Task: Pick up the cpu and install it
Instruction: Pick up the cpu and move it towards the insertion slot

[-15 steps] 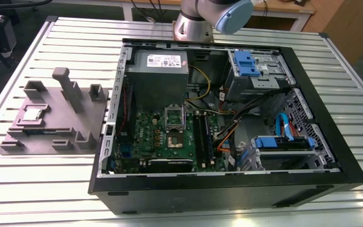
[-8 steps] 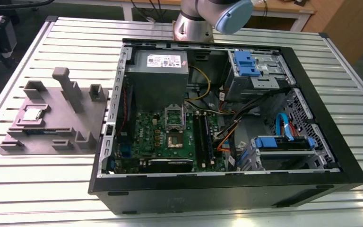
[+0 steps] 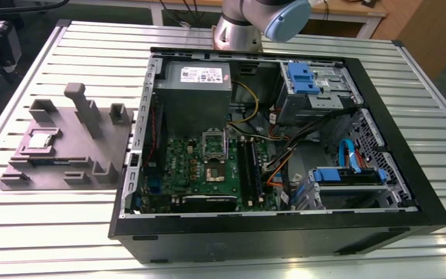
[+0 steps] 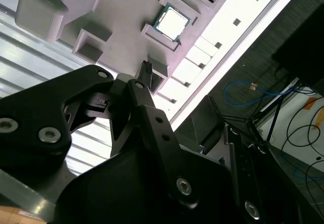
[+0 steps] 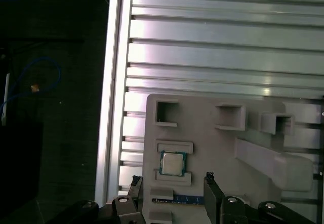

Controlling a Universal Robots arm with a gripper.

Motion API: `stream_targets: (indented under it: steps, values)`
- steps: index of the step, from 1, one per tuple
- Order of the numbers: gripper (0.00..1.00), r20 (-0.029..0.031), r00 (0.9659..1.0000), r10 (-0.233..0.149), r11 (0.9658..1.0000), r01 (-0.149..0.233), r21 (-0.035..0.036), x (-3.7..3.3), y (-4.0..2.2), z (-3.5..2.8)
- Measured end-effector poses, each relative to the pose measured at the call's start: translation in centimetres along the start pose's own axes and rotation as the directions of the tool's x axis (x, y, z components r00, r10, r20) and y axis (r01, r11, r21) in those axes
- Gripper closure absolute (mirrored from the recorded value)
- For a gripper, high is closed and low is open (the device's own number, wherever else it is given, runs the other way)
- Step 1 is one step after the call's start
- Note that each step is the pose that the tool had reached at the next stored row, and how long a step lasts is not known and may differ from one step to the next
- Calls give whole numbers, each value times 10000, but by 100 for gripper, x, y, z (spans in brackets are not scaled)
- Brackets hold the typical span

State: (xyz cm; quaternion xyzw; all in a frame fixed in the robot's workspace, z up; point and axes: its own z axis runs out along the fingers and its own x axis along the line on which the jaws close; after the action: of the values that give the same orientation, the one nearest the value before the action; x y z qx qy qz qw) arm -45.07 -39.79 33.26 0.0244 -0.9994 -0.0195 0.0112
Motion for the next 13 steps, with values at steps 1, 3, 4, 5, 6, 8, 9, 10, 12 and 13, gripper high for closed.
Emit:
stream_targets:
  steps: [1,3,4,5,6,8,9,10,12,13]
  values:
    - [41,0,10000,-4,10000,4,0,0,0,2]
    - [41,0,10000,-9,10000,9,0,0,0,5]
    - [41,0,10000,-10,10000,10,0,0,0,6]
    - [41,0,10000,-11,10000,11,0,0,0,8]
    - [41,0,10000,-14,10000,14,0,0,0,11]
    - [41,0,10000,-23,10000,23,0,-1,-1,17]
    - [41,0,10000,-33,10000,33,0,-1,-1,21]
    - [41,-2,10000,-53,10000,53,0,-1,-1,25]
    - [41,-5,9999,-133,9999,133,2,-1,-1,34]
    - [41,-7,9998,-188,9998,188,4,-1,-2,38]
